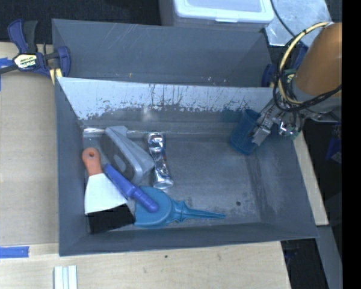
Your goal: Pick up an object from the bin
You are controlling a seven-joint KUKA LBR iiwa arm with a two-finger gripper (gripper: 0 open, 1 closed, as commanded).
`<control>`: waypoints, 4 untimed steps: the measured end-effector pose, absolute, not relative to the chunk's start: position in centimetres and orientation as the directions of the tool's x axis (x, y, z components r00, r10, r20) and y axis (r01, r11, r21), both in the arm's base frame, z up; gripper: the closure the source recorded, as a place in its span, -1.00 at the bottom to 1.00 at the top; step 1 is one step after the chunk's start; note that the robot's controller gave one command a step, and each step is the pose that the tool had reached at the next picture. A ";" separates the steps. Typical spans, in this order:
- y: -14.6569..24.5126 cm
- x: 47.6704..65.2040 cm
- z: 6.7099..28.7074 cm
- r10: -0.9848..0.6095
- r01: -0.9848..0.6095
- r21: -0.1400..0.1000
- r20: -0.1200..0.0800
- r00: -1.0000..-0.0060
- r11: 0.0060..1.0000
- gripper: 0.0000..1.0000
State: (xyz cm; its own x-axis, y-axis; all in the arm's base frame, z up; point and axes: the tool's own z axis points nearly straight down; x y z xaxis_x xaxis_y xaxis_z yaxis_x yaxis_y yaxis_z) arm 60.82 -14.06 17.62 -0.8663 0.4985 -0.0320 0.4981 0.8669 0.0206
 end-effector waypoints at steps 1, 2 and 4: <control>-13.9 61.2 17.4 0.521 0.520 0.027 -0.046 -0.853 0.854 1.00; -14.5 60.7 16.7 0.553 0.552 0.029 -0.043 -0.832 0.833 1.00; -11.7 60.4 13.2 0.431 0.431 0.022 -0.049 -0.901 0.902 1.00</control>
Offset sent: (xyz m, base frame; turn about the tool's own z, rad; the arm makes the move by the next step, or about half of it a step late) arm -0.0112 -0.0145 -0.0238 0.1173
